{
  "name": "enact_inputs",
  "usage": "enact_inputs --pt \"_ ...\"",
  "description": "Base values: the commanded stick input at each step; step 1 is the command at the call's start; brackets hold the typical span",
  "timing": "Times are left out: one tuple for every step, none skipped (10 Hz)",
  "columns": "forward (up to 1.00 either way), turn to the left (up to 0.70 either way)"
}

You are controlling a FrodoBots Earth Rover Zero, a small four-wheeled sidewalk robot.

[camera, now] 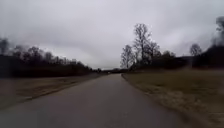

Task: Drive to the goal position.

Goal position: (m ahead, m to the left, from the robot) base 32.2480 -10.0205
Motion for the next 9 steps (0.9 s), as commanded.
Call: enact_inputs --pt "0.7 0.0" --pt "0.7 0.0" --pt "0.7 0.0" --pt "0.7 0.0" --pt "0.7 0.0" --pt "0.7 0.0" --pt "0.7 0.0" --pt "0.7 0.0" --pt "0.7 0.0"
